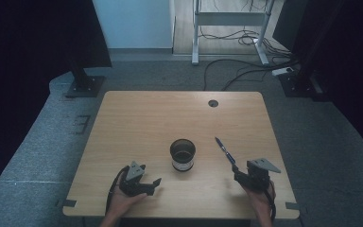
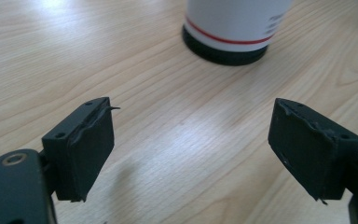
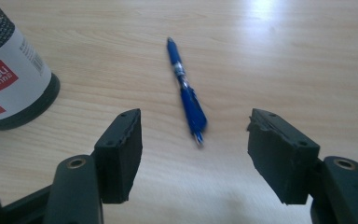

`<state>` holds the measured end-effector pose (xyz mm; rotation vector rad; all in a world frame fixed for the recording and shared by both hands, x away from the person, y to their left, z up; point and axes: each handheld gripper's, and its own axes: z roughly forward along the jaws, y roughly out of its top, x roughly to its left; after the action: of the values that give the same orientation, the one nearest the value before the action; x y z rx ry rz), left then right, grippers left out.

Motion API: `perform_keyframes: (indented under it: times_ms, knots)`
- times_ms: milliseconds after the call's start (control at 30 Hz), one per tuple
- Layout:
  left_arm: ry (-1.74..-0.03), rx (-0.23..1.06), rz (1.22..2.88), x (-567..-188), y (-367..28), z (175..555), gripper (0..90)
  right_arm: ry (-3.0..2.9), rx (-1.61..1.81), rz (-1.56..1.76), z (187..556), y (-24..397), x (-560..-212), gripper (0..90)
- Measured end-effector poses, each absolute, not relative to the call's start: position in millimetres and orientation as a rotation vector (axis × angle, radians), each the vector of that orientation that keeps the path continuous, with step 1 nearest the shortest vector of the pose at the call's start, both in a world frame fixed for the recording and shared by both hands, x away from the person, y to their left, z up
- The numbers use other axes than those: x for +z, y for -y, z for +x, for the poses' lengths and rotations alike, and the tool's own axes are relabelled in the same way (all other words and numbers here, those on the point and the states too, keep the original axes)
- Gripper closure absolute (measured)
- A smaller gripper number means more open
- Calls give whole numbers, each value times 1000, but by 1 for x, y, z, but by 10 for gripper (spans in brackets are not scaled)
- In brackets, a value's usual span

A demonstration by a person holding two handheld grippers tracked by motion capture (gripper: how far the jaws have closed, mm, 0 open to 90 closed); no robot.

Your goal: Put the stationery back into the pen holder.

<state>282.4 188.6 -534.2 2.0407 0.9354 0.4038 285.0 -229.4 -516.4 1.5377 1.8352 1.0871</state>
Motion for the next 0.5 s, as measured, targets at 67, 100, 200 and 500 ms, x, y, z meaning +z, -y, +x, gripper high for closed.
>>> perform_keyframes:
  times_ms: [67, 100, 200, 500]
  knots:
    - [-914, 402, 2037, -531, -188, 280, 146, -1854, 1070, 1528, 293, 224, -513, 351]
    - [-911, 396, 2035, -531, -188, 279, 146, -1863, 1073, 1528, 296, 221, -512, 350]
    - [-920, 385, 2030, -529, -188, 277, 146, -1878, 1080, 1516, 306, 214, -509, 368]
    - [-910, 390, 2008, -521, -190, 271, 148, -1900, 1088, 1513, 328, 211, -508, 399]
